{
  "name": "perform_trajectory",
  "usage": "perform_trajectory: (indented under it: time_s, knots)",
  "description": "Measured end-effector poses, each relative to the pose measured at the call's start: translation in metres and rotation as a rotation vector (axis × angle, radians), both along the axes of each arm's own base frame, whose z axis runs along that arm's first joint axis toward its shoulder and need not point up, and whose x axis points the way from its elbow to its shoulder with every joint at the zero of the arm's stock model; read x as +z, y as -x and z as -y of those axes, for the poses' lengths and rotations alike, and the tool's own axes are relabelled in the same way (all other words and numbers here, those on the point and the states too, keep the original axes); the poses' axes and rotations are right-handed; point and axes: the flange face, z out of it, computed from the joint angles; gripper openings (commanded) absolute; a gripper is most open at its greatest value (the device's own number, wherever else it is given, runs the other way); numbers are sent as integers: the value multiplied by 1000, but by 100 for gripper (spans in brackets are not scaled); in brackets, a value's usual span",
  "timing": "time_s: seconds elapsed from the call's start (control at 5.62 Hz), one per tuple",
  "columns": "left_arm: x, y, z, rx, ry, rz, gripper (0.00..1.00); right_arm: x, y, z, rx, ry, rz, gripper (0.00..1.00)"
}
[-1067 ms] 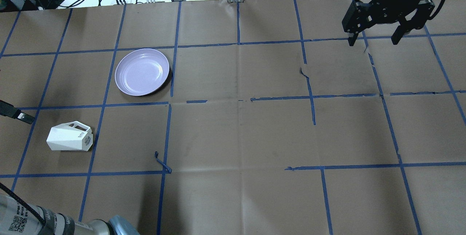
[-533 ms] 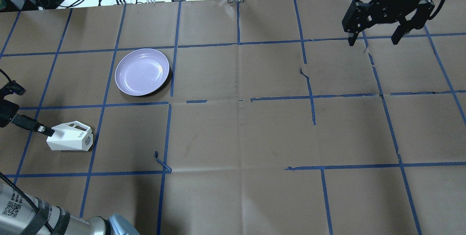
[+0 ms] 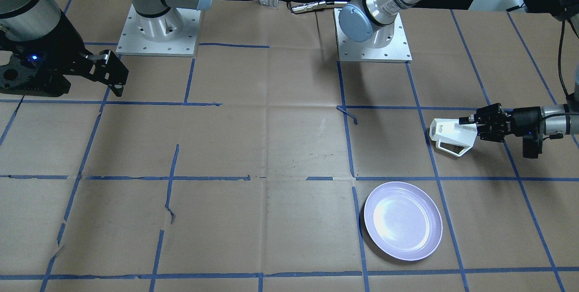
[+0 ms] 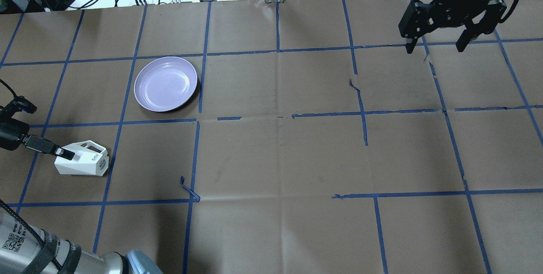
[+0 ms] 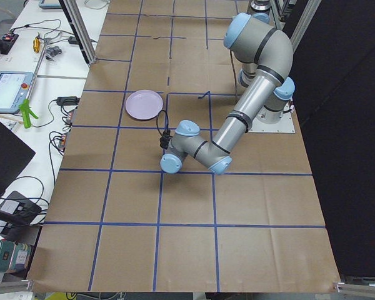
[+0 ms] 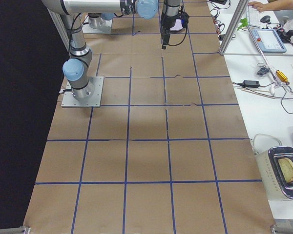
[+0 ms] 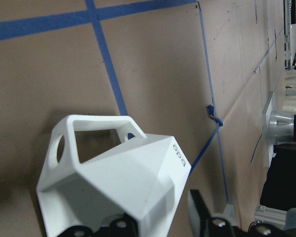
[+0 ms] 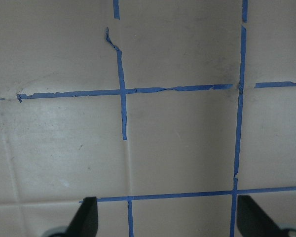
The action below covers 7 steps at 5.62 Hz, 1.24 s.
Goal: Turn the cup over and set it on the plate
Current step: 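Grasp the white mug's base with the left gripper and tip it upright, then carry the upright white mug with the left gripper toward the plate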
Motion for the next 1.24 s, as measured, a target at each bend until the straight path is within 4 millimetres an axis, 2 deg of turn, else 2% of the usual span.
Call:
perform_trajectory:
  time_s: [0.18,0.36,0.53,0.71,0.89,1.07,1.24]
  knots:
    - [15,0,3,10,-8,28,0,0,0,0,0,0,0,100]
    - [41,3,5,37,-22,76,0,0,0,0,0,0,0,100]
    - [80,11,9,79,-30,148,0,0,0,0,0,0,0,100]
    - [123,32,19,90,-9,231,0,0,0,0,0,0,0,100]
    - [166,68,36,66,31,343,0,0,0,0,0,0,0,100]
    - [197,115,59,19,83,481,0,0,0,0,0,0,0,100]
    - [210,167,85,-25,148,606,0,0,0,0,0,0,0,100]
